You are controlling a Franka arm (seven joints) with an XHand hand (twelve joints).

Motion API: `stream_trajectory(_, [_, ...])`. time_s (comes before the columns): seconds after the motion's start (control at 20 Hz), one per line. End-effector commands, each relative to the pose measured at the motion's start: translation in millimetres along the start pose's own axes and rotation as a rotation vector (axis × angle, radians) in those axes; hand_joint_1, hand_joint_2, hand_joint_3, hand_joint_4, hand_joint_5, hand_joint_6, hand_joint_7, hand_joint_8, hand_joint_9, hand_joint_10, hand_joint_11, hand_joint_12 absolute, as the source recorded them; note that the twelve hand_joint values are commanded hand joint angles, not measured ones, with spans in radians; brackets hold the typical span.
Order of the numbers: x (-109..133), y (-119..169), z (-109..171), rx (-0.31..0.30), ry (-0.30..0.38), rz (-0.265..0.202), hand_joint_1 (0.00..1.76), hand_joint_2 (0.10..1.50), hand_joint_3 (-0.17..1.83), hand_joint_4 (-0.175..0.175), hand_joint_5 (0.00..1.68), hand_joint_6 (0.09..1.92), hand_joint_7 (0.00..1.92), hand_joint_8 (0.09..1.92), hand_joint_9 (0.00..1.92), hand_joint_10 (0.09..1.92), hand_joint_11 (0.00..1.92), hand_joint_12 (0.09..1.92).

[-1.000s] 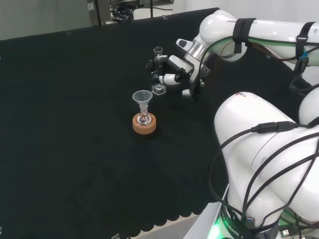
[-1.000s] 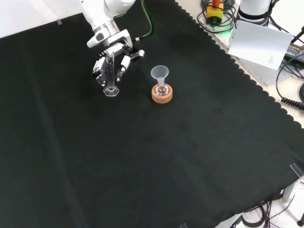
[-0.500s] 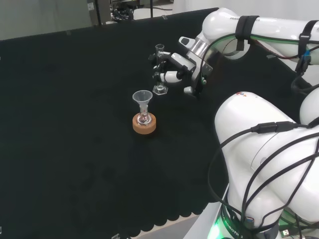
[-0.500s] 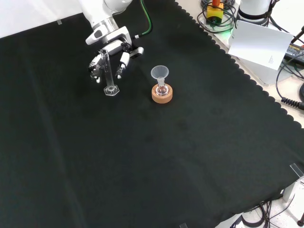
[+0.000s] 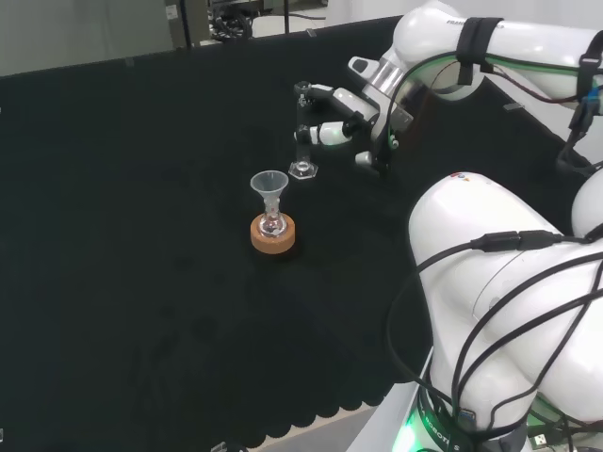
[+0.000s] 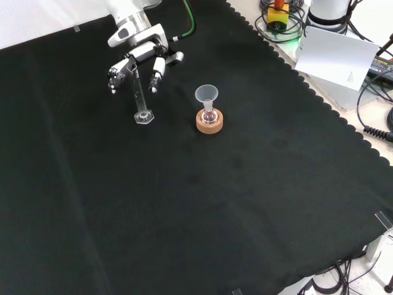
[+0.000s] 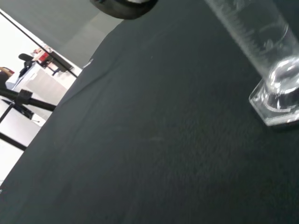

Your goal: Put the graduated cylinder back on the table.

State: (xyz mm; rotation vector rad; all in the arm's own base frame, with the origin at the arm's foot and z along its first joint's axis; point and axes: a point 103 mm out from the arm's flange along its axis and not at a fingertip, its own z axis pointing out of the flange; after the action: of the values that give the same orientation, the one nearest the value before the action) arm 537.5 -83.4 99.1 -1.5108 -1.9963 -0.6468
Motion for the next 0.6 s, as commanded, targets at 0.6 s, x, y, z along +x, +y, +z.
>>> stream_trajectory(0.6, [88, -70, -103, -0.091, -0.266, 0.106, 0.85, 0.92, -0.17, -0.070, 0.30, 0.09, 0.02, 0.68, 0.49, 0.09, 0.00, 1.42])
